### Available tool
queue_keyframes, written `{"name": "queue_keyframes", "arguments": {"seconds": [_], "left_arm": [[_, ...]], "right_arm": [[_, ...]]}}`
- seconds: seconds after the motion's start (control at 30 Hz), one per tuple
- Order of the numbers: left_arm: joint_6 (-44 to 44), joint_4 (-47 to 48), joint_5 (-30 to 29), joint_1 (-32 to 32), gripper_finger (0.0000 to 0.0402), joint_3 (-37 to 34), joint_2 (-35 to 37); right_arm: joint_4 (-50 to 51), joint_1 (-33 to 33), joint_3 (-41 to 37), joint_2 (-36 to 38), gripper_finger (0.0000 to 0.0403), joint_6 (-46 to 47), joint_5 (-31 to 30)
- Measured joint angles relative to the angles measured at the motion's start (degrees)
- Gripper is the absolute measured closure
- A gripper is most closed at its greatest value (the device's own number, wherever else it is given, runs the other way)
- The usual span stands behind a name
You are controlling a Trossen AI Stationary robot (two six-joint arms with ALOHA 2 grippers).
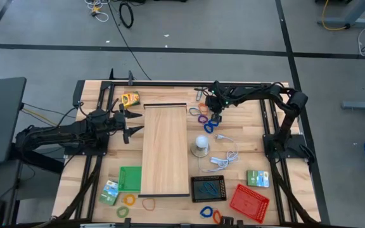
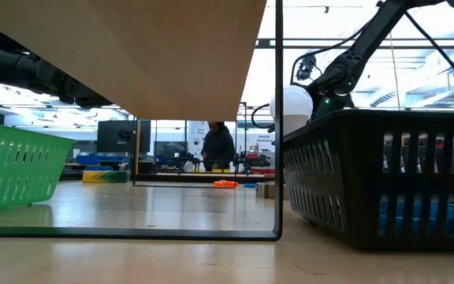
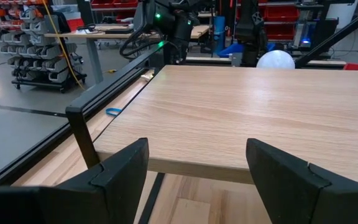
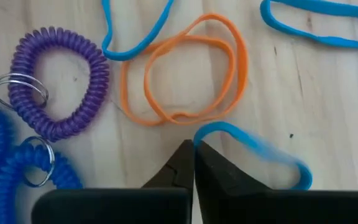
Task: Pick & Place Office Desk Supplies
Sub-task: Put the blue rubber band into the black bin
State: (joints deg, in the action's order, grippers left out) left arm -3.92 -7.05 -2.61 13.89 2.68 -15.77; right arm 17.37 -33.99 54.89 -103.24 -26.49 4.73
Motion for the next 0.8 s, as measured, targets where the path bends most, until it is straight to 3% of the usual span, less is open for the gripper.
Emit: {"name": "queue_keyframes", "arguments": {"seconds": [0.2,0.43,0.8], "left_arm": [[0.0,0.0,0.0,0.0,0.0129,0.0,0.0],[0.0,0.0,0.0,0.0,0.0129,0.0,0.0],[0.0,0.6,0.1,0.0,0.0129,0.0,0.0]], "right_arm": [[2.5,4.5,0.0,1.4,0.0399,1.4,-5.0],[11.3,10.0,0.0,7.9,0.0401,5.9,-10.2],[26.1,23.1,0.0,21.9,0.0402,18.3,-10.5]]}}
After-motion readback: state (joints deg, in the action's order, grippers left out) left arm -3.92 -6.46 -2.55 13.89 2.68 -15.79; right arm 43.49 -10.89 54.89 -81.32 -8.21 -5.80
